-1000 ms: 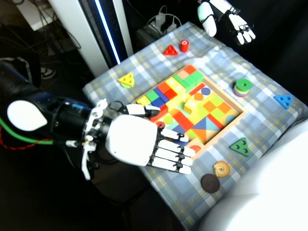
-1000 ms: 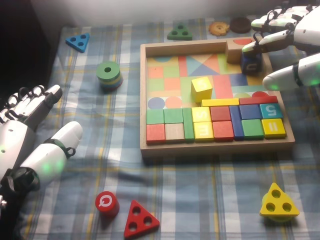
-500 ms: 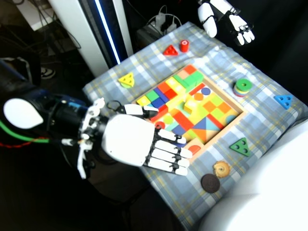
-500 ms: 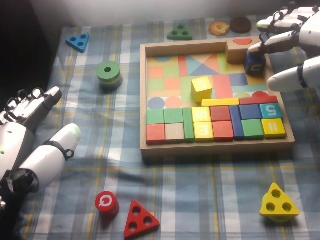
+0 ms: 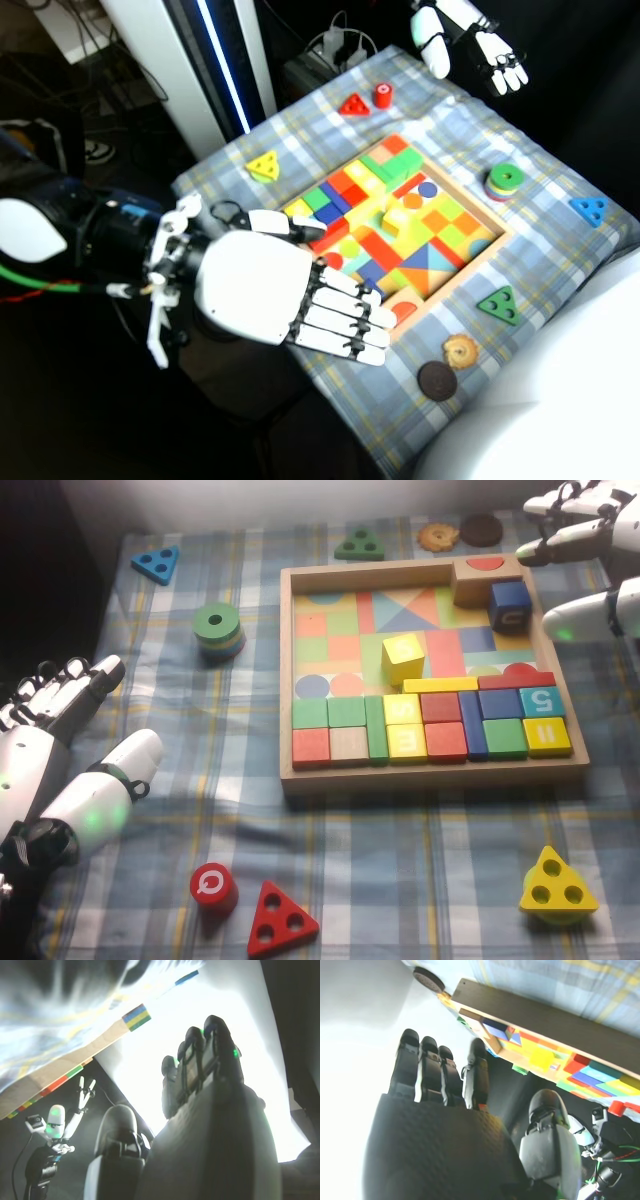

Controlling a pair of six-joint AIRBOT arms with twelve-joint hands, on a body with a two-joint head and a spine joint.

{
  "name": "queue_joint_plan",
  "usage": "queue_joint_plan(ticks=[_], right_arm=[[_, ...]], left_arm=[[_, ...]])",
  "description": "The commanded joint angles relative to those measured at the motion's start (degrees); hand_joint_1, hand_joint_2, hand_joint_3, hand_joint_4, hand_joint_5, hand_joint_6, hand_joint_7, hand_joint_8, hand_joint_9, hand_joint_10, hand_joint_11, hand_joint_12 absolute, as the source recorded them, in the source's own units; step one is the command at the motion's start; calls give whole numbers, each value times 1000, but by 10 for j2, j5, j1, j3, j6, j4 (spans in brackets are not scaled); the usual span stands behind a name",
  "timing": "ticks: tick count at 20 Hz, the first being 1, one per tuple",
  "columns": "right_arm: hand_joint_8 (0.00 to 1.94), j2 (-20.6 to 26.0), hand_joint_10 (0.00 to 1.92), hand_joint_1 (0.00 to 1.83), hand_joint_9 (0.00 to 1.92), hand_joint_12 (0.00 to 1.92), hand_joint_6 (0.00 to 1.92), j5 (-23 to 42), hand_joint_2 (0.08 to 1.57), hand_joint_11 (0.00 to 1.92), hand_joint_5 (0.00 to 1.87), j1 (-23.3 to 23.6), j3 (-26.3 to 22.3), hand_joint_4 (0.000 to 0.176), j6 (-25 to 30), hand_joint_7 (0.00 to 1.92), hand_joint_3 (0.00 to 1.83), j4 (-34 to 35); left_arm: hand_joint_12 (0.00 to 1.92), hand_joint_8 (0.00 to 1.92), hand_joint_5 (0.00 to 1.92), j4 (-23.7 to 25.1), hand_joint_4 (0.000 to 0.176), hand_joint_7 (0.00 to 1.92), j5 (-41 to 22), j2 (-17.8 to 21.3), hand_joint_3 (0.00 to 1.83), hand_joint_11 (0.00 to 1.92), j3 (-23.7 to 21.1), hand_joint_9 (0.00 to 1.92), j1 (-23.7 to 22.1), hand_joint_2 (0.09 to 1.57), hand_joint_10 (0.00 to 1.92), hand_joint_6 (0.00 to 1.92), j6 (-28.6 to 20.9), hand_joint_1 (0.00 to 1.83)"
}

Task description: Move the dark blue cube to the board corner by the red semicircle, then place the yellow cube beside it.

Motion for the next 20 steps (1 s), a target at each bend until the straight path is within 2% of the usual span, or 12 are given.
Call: queue_joint_plan(ticks=[1, 2, 3, 4, 5, 9, 10, 12, 14, 16, 18, 20], right_arm=[[0, 4, 0, 0, 0, 0, 11, 65, 1122, 0, 364, 9, -7, 4, 0, 0, 29, 20], [0, 6, 0, 0, 0, 0, 6, 77, 1125, 0, 355, 9, -20, 3, 0, 0, 29, 20], [0, 7, 0, 0, 0, 0, 8, 81, 1103, 0, 360, 9, -24, 22, 0, 0, 17, 20], [0, 8, 0, 0, 0, 0, 8, 93, 1103, 0, 360, 9, -31, 22, 0, 0, 17, 20], [0, 8, 0, 0, 0, 0, 7, 106, 1084, 0, 359, 8, -41, 62, 0, 0, 8, 19], [0, 3, 0, 0, 0, 0, 9, 128, 993, 0, 373, 8, -60, 56, 0, 0, 0, 2], [0, -4, 0, 0, 0, 0, 6, 130, 989, 0, 367, 8, -60, 74, 2, 0, 0, -6], [0, -10, 0, 0, 0, 0, 6, 131, 987, 0, 359, 8, -60, 66, 3, 0, 0, -17], [0, -18, 0, 0, 0, 0, 2, 131, 978, 0, 352, 8, -60, 86, 3, 0, 0, -26], [0, -30, 0, 0, 0, 0, 7, 131, 961, 0, 358, 8, -60, 108, 4, 0, 0, -37], [0, -43, 0, 0, 0, 0, 4, 131, 977, 0, 352, 8, -54, 89, 4, 0, 0, -42], [0, -56, 0, 0, 0, 0, 10, 130, 959, 0, 371, 8, -46, 99, 5, 0, 0, -49]], left_arm=[[97, 1, 266, 28, 56, 152, -62, 3, 1, 0, 2, 136, -2, 1377, 0, 0, -3, 130], [69, 0, 259, 28, 58, 148, -61, 3, 1, 0, 2, 133, -2, 1378, 0, 0, -3, 113], [62, 2, 261, 28, 61, 151, -61, 3, 0, 0, 2, 135, -2, 1373, 1, 2, -3, 105], [62, 2, 261, 28, 61, 151, -61, 3, 0, 0, 2, 135, -2, 1373, 1, 2, -3, 105], [142, 2, 272, 28, 60, 162, -61, 3, 0, 0, 2, 150, -2, 1371, 3, 2, -3, 132], [3, 5, 273, 29, 50, 152, -60, 4, 3, 1, 2, 122, -2, 1380, 13, 1, -3, 103], [4, 2, 270, 29, 49, 145, -59, 3, 2, 7, 2, 119, -2, 1381, 10, 0, -3, 118], [8, 2, 271, 29, 45, 150, -58, 3, 1, 10, 3, 124, -2, 1380, 10, 1, -3, 131], [19, 4, 283, 29, 44, 159, -58, 3, 0, 23, 3, 140, -2, 1370, 11, 4, -3, 132], [11, 1, 266, 30, 63, 146, -57, 3, 2, 3, 3, 124, -3, 1374, 1, 0, -3, 82], [16, 3, 286, 30, 38, 153, -57, 3, 2, 10, 3, 136, -3, 1379, 5, 7, -3, 99], [20, 5, 280, 30, 57, 156, -56, 2, 0, 17, 3, 140, -3, 1364, 6, 3, -3, 87]])
